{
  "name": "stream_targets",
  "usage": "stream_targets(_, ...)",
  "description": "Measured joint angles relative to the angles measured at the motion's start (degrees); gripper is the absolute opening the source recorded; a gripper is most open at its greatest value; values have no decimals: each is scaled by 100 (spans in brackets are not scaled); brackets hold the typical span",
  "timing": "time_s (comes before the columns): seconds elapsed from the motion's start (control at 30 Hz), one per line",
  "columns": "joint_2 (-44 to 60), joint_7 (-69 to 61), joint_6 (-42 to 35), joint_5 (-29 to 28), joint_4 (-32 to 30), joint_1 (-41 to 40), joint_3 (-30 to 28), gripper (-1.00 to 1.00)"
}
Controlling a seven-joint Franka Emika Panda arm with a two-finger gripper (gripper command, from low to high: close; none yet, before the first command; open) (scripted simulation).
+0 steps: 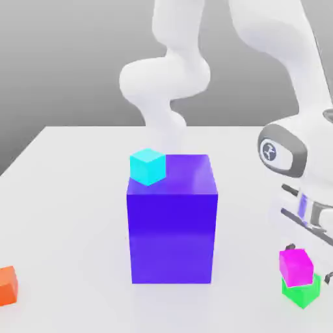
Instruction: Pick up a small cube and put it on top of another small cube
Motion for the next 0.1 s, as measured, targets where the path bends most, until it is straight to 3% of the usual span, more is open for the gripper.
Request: stream_targets(0.1, -532, -27, -503, 39, -30, -13, 18, 100)
